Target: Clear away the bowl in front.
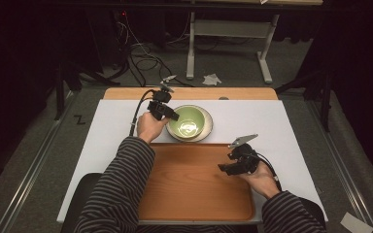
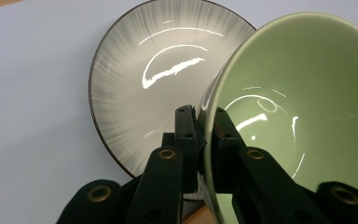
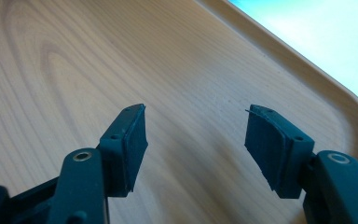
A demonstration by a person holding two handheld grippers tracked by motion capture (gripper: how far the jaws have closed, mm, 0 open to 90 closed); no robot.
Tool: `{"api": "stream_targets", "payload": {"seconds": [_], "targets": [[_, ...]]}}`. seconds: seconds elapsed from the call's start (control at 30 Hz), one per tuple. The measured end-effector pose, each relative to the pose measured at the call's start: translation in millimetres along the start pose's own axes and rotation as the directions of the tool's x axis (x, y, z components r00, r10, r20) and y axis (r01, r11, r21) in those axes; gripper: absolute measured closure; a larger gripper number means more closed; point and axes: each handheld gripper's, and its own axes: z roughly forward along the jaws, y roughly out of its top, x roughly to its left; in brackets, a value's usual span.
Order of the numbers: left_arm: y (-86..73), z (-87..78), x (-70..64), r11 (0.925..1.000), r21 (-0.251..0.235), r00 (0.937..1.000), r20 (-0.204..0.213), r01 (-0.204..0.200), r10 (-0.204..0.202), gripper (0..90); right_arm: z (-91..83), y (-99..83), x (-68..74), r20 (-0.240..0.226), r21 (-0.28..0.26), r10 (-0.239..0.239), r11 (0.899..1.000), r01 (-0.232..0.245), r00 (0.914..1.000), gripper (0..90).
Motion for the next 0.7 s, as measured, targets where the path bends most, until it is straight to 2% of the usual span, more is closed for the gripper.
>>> {"api": "stream_targets", "payload": {"seconds": [0.7], "targets": [[-4.5,-19.0,-12.2,0.9985,0.007,0.9976,0.042,-0.055,0.055,84.3,-0.9,-0.2,-0.1,0.005,0.001,-0.004,1.0,0.004,1.0,40.0]]}}
